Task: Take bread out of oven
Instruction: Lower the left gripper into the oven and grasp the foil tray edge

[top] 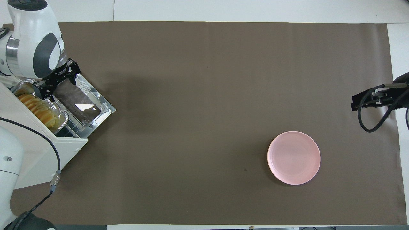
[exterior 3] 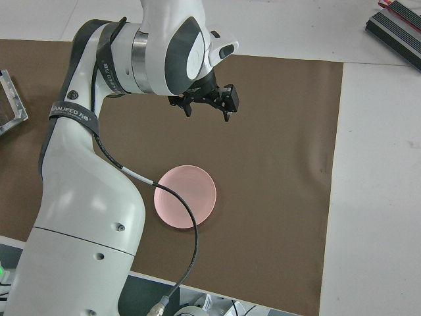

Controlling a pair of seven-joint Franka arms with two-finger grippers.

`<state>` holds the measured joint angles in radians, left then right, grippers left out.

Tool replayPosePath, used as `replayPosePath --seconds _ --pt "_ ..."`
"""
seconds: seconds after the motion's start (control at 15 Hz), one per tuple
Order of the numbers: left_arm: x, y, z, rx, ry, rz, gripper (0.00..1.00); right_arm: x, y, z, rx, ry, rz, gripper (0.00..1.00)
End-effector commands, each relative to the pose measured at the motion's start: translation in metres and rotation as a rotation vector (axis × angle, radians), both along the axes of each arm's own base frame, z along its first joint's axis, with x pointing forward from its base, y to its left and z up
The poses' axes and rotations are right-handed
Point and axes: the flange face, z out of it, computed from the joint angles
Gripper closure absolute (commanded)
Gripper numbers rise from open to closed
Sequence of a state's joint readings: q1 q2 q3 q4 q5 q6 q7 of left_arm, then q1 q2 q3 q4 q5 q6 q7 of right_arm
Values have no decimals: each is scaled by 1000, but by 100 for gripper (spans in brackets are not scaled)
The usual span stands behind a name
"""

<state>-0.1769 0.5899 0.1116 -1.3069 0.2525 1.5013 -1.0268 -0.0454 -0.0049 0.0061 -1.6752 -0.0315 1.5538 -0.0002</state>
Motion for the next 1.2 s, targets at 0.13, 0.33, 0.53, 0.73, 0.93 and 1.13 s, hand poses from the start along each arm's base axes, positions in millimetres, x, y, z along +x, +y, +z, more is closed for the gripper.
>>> replayPosePath --seconds 0.13,0.33,0.53,0.73,0.93,1.13 --pt "-7 4 -9 34 2 0 0 -7 -2 1 -13 6 14 0" --pt "-8 14 -13 36 -2 9 0 -7 -2 1 -13 6 14 0" --pt "-10 16 -20 27 -16 -3 0 -7 -2 1 -13 6 14 0" --pt "-11 19 -20 23 -14 -9 0 -7 -2 1 -13 6 14 0" --pt "-12 30 -21 24 -9 -4 0 -7 -2 1 -13 6 14 0" --pt "-16 35 -21 19 12 -22 0 -7 -2 1 -13 6 14 0"
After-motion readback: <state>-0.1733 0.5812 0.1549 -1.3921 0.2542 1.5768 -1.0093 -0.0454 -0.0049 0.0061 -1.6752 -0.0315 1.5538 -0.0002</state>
